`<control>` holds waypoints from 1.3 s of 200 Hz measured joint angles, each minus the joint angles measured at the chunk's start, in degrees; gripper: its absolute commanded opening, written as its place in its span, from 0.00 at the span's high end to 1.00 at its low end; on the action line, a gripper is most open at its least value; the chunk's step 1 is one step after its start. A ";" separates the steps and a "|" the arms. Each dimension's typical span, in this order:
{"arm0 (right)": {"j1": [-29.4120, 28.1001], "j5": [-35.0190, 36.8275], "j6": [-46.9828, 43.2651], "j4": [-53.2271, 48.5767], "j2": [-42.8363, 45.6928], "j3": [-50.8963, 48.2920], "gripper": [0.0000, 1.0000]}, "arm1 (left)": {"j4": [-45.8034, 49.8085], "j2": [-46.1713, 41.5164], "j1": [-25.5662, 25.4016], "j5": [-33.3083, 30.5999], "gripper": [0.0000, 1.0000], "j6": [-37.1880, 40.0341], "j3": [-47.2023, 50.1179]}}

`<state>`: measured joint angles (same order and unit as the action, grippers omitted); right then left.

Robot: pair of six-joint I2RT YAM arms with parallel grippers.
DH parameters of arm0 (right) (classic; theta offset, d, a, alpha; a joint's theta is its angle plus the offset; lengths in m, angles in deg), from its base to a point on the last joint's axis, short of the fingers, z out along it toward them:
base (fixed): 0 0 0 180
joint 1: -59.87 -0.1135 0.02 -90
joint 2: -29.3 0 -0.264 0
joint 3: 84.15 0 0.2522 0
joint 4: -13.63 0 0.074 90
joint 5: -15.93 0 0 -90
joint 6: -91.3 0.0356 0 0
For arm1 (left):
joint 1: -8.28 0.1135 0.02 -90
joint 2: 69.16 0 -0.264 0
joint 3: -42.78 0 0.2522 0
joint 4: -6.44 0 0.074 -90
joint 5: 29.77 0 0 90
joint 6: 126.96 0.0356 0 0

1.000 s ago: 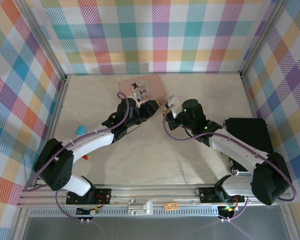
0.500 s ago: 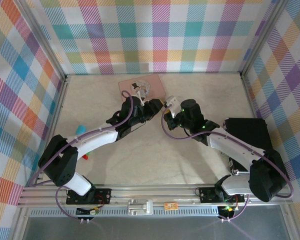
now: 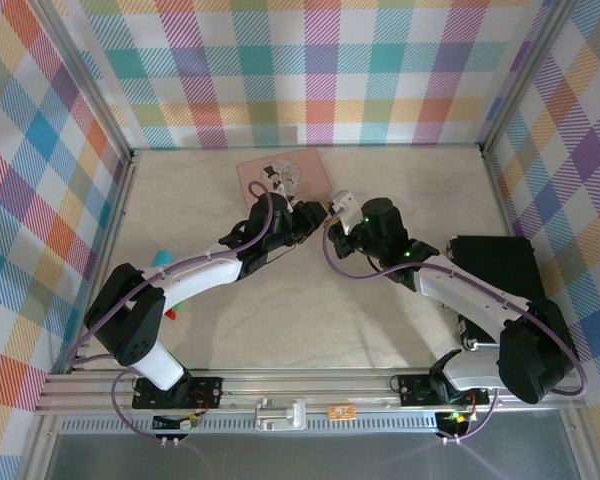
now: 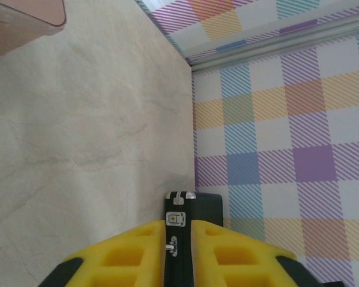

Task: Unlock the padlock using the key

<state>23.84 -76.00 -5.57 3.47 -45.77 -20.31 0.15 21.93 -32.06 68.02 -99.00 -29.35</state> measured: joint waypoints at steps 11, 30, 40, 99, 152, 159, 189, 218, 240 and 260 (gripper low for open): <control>0.00 -0.02 0.02 -0.07 0.00 0.00 1.00 | 0.04 0.00 0.00 -0.33 0.88 0.33 0.00; 0.00 -0.04 0.00 -0.04 0.07 0.00 1.00 | 0.24 0.04 0.00 -0.85 0.97 0.98 0.00; 0.00 -0.11 0.02 -0.20 0.13 0.00 1.00 | 0.31 0.09 -0.02 -0.98 1.00 1.29 -0.02; 1.14 -1.25 3.82 -2.45 3.48 0.00 0.76 | -1.86 0.57 -0.20 -0.20 1.00 6.08 -0.90; 10.47 -12.48 19.02 -1.92 10.78 0.02 0.57 | -7.41 0.55 1.44 2.29 1.00 15.72 -0.87; 11.93 -14.45 21.46 -1.05 10.91 0.02 0.57 | -8.55 0.55 1.77 3.26 1.00 16.79 -0.81; 16.31 -24.24 31.39 5.90 10.05 -0.72 0.56 | -15.69 0.02 3.54 8.20 1.00 19.41 1.11; 18.93 -32.89 40.96 16.48 6.43 -2.80 0.57 | -23.10 -0.94 4.50 12.50 1.00 19.93 4.33; 19.52 -38.49 47.63 24.76 1.64 -3.43 0.59 | -28.52 -0.96 4.50 14.86 1.00 19.82 5.77; 19.52 -41.94 52.35 31.50 -1.64 -4.42 0.60 | -33.14 -0.94 4.50 16.63 1.00 19.34 6.58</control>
<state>43.36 -117.95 46.77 34.96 -47.41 -24.72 -32.99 20.99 -27.56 84.65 -79.66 -22.77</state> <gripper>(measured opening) 0.406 0.062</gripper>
